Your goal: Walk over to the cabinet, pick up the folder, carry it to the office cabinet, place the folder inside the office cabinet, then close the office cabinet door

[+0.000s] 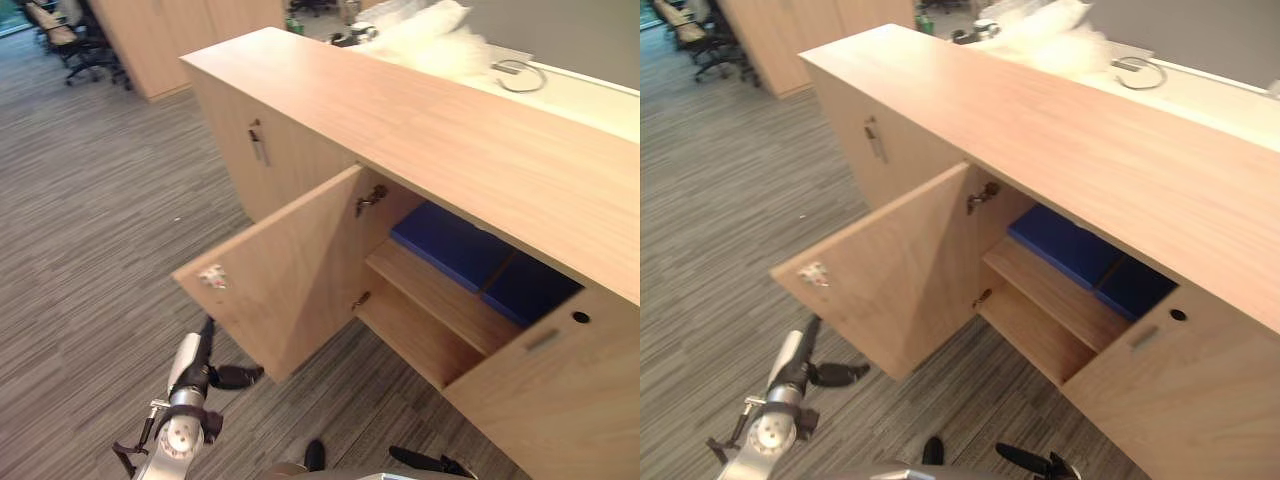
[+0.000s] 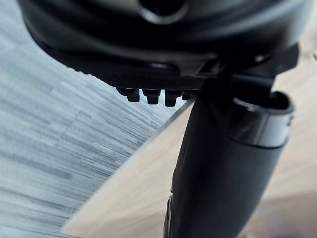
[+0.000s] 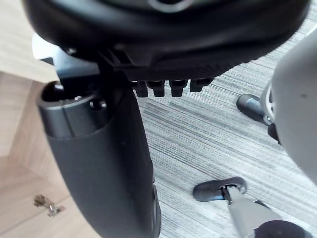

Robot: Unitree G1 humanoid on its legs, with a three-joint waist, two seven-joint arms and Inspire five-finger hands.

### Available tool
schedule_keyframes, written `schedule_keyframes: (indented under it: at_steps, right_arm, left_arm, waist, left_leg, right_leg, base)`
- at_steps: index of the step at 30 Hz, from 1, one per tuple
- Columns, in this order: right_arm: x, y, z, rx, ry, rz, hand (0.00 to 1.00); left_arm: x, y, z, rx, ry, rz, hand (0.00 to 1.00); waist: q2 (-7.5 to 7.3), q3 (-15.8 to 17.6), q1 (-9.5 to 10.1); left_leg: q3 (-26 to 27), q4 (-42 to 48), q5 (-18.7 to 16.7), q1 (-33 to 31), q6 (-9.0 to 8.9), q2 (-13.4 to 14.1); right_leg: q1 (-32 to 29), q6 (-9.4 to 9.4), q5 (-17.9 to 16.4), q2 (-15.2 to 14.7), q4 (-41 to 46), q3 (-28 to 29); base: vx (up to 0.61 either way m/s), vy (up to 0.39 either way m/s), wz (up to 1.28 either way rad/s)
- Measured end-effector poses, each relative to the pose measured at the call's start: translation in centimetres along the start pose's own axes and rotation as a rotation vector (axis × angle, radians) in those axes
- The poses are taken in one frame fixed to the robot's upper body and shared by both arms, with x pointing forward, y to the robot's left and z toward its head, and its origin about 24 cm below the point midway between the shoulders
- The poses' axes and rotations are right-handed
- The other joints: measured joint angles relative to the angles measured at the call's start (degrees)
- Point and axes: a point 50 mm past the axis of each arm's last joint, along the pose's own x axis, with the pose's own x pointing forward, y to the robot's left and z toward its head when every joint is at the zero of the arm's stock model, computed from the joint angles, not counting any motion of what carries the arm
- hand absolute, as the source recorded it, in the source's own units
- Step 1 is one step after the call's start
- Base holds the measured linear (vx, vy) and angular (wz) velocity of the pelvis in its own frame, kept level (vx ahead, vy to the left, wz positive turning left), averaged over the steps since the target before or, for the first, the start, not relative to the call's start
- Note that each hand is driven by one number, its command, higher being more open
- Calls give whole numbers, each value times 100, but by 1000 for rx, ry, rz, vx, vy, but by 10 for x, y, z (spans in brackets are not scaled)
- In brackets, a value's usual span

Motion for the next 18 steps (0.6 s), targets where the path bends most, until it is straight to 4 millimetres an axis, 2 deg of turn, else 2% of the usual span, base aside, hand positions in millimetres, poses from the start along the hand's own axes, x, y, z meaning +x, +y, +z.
schedule_keyframes:
  at_steps: [3, 6, 8, 10, 13, 15, 18]
  right_arm:
    - [0, 2, 7, -108, -45, 16, 100]
    - [1, 5, 14, -193, -84, 26, 100]
    - [1, 4, 17, -235, -82, 21, 100]
    - [1, 6, 9, -306, -58, 30, 100]
    - [1, 7, 8, -352, -57, 31, 100]
    - [1, 7, 11, -426, -74, 39, 100]
    - [2, 12, 17, -466, -85, 50, 100]
  left_arm:
    - [-21, -10, 4, 269, -125, -123, 100]
    - [-35, -17, 23, 447, -332, -221, 100]
    - [-43, -25, 43, 473, -489, -251, 100]
    - [-62, -31, 82, 440, -775, -274, 100]
    - [-75, -27, 106, 433, -979, -248, 100]
    - [-74, -22, 106, 463, -997, -214, 100]
    - [-63, -12, 92, 568, -927, -172, 100]
  waist:
    - [-4, 6, 3]
    - [-109, 64, -39]
    - [-91, 72, -144]
    - [-164, 48, -211]
    - [-210, 17, -274]
    - [-216, 11, -282]
    - [-213, 16, -278]
  left_leg:
    - [25, 44, 30, -93, 46, -79]
    - [79, 26, 87, -233, 99, -227]
    - [92, -46, 150, -264, 70, -240]
    - [91, -92, 208, -249, 63, -226]
    - [90, -95, 260, -247, 52, -216]
    - [76, -97, 272, -251, 66, -213]
    - [29, -97, 301, -285, 102, -213]
  right_leg:
    - [-50, 26, -17, -63, -21, 8]
    - [-142, 170, -226, -192, -117, 16]
    - [-206, 224, -244, -200, -139, 21]
    - [-225, 212, -234, -199, -92, 18]
    - [-236, 201, -227, -191, -83, 45]
    - [-234, 200, -228, -179, -92, 36]
    - [-223, 199, -228, -129, -168, -7]
  base:
    - [-93, 30, 0]
    - [-135, 20, -7]
    - [-144, 21, 2]
    - [-90, 16, 1]
    - [-22, 1, -4]
    - [0, -7, 3]
    - [19, -40, 10]
